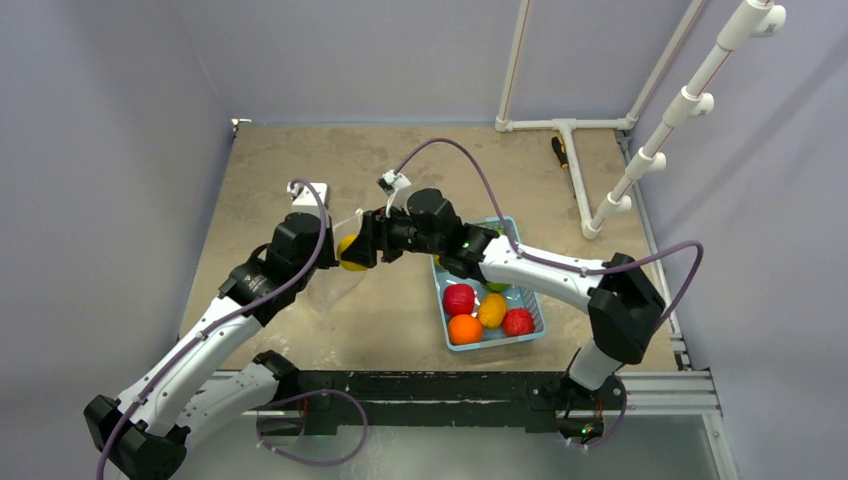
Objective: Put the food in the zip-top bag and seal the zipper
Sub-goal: Place the fake fruit in the zipper food storage bag.
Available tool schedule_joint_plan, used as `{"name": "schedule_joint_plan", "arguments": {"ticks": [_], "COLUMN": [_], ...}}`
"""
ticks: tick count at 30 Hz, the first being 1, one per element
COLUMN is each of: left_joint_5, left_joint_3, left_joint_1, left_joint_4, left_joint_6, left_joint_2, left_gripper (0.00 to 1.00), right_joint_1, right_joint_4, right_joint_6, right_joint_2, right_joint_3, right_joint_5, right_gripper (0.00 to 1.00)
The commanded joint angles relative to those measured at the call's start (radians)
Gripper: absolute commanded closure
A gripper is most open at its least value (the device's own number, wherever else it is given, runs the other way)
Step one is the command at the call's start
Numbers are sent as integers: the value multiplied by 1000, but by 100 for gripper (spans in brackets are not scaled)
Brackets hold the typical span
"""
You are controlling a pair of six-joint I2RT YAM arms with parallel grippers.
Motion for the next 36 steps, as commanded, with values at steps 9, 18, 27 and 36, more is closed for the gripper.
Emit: {"name": "schedule_joint_plan", "arguments": {"ticks": [9,18,27,36], "left_joint_5": [6,2,-5,-7], "left_joint_3": [-2,-1,1,2], "left_joint_1": [-1,-3,-1,-1], "left_joint_4": [43,43,42,43], "left_joint_6": [15,16,17,17], "left_joint_2": [-11,-13,-9,-4], "left_gripper": [100,100,100,100], "right_joint_1": [7,7,7,7], "right_joint_4": [83,72,59,-34], "right_joint_6": [6,17,15,18], "right_joint_2": [132,189,149,29], "right_joint_3": [110,162,143,63], "right_joint_5": [27,68,104,188], "right_gripper": [66,17,10,13]}}
